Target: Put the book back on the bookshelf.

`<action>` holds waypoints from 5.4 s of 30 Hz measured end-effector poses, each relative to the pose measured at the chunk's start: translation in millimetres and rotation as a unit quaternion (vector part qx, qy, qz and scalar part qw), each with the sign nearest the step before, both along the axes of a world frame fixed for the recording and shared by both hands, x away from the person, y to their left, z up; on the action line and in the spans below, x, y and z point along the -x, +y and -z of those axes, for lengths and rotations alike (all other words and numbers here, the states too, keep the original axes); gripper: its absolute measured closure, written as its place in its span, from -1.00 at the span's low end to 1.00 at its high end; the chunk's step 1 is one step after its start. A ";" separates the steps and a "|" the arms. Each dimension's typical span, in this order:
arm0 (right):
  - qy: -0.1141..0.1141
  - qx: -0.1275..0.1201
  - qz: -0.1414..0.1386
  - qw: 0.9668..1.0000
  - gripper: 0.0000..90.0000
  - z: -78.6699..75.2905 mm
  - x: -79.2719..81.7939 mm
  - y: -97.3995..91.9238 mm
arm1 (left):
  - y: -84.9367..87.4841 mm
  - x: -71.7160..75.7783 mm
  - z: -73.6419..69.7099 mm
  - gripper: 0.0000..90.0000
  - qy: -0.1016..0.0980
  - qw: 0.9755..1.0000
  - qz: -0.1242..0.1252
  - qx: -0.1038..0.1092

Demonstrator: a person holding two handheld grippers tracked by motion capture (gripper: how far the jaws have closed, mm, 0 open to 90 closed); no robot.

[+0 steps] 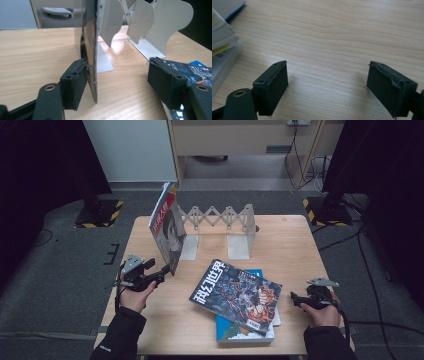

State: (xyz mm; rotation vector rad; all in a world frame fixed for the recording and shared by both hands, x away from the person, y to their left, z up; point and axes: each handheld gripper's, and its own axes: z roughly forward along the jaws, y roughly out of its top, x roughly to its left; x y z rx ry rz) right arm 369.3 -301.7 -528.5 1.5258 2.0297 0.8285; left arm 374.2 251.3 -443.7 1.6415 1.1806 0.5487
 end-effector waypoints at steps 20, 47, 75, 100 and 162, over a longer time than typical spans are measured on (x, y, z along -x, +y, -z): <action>-0.081 -0.052 0.001 0.995 -0.39 -44.6 13.7 22.1 | -36.4 21.6 33.6 -0.36 0.050 0.996 0.079 -0.010; -0.063 -0.086 -0.076 0.991 -0.34 -49.0 20.7 60.3 | -70.5 22.1 63.7 -0.37 0.122 0.983 0.139 0.010; -0.034 -0.077 -0.103 0.991 -0.39 -34.7 16.1 80.2 | -83.1 7.2 85.4 -0.51 0.165 0.966 0.177 0.096; -0.039 -0.091 -0.101 0.990 -0.38 -30.7 16.6 81.0 | -88.9 11.2 60.2 0.03 0.191 0.940 0.233 0.160; 0.008 -0.019 -0.021 1.000 -0.57 -12.6 5.5 21.6 | -82.1 -4.4 -62.1 0.82 0.169 0.945 0.177 0.216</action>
